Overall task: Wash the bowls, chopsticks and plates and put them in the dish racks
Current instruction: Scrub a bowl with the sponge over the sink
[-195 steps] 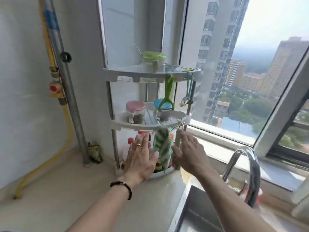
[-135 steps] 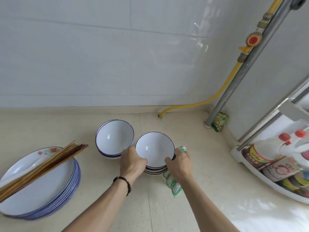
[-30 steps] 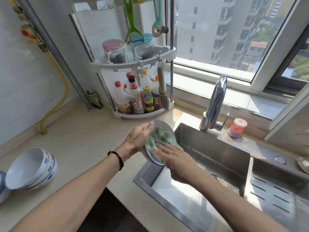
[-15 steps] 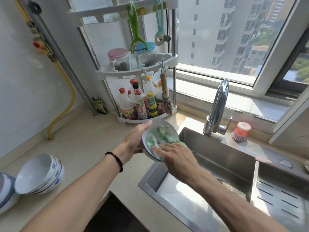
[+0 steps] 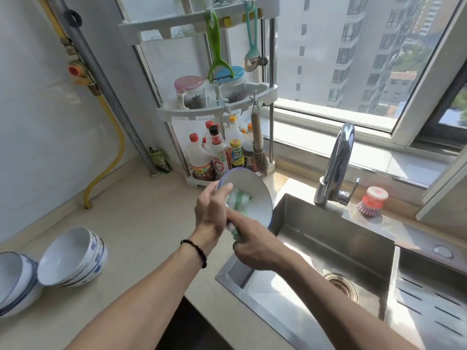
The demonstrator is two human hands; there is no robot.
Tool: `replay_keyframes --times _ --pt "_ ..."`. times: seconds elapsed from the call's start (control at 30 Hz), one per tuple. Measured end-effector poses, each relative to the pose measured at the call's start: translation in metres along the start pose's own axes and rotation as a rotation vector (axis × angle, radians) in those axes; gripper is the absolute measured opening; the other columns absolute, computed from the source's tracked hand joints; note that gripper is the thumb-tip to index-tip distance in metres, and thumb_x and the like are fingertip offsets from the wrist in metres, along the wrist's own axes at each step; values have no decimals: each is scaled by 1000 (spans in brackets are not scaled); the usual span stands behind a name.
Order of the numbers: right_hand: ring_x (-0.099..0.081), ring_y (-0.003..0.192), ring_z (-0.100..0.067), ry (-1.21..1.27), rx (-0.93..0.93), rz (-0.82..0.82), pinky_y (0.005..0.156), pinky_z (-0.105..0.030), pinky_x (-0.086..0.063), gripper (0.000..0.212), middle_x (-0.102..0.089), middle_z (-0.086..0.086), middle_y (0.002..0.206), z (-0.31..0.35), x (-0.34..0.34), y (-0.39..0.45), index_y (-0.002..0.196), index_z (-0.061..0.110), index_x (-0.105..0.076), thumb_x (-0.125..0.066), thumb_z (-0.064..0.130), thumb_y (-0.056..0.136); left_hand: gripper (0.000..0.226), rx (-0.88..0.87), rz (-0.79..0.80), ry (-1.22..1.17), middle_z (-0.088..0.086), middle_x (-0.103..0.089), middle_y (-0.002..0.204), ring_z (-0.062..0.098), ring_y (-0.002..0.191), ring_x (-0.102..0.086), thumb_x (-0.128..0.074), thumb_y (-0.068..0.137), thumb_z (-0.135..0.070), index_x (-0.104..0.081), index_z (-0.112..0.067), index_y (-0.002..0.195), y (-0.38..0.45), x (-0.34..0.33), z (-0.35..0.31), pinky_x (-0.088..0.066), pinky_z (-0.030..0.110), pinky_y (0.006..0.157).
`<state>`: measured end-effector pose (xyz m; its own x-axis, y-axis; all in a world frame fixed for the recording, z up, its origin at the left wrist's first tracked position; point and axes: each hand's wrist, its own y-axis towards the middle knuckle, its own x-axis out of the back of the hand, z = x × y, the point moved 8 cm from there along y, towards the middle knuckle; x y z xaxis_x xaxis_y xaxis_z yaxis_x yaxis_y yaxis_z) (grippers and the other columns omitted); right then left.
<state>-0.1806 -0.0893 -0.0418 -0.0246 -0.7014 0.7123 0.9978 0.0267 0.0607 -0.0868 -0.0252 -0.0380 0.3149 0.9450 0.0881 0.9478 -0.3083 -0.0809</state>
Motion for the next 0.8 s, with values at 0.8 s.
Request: replay_keyframes --times 0.8 --pt "-48 137 -22 -522 328 -47 110 -40 -42 71 -48 -3 153 -21 -11 -17 150 30 -40 -64 5 89 61 363 378 363 10 -77 104 32 92 -74 -58 78 -67 -74 -19 112 0 12 7 -56 32 64"
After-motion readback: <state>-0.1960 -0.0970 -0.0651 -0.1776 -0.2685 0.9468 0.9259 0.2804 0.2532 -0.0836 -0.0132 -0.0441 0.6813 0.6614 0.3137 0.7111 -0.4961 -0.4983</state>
